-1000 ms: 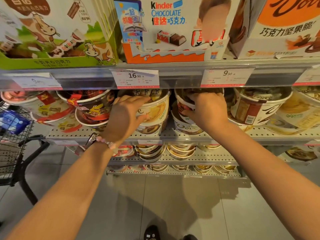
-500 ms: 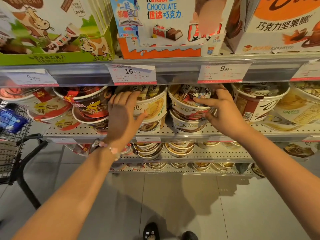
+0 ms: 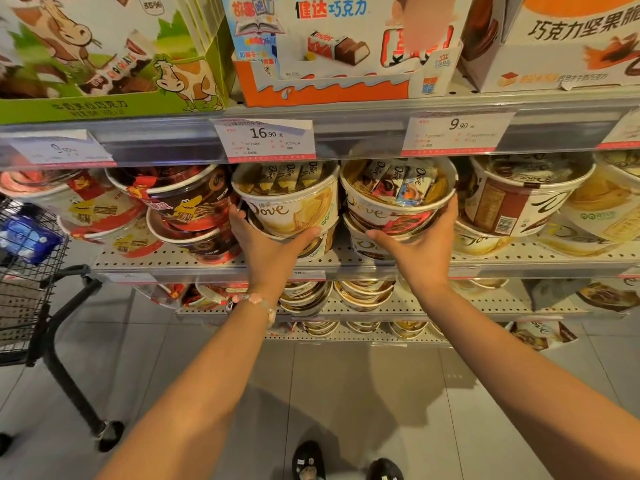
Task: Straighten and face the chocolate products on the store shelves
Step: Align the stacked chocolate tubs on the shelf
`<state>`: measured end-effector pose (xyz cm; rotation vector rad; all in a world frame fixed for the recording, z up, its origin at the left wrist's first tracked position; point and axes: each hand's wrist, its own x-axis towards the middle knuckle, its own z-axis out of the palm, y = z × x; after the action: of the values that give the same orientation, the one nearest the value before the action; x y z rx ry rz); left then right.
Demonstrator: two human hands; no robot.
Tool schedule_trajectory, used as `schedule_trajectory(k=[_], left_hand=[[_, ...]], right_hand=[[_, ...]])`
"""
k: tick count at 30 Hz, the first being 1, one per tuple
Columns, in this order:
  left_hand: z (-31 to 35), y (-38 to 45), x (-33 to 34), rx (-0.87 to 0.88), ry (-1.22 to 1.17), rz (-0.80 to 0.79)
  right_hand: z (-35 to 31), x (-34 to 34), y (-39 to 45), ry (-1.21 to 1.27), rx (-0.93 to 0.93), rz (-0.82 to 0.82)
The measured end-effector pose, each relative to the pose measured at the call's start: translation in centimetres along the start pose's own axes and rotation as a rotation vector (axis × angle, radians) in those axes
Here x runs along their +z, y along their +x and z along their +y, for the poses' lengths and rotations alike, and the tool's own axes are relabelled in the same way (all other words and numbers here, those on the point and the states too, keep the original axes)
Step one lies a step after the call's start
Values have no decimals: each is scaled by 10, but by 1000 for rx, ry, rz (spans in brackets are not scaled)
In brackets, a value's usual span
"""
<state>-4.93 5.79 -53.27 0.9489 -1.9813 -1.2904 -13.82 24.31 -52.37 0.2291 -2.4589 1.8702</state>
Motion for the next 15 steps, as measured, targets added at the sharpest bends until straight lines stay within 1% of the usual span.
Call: schedule_trajectory(k=[3, 8, 15], left_hand=[[-1, 4, 2, 12, -48, -25], [0, 11, 2, 37, -11, -6], [-1, 8, 2, 114, 5, 65]], right_hand=[[-2, 6, 2, -6, -11, 40], [-2, 10, 6, -35, -35, 74], [1, 4, 9, -44, -56, 89]])
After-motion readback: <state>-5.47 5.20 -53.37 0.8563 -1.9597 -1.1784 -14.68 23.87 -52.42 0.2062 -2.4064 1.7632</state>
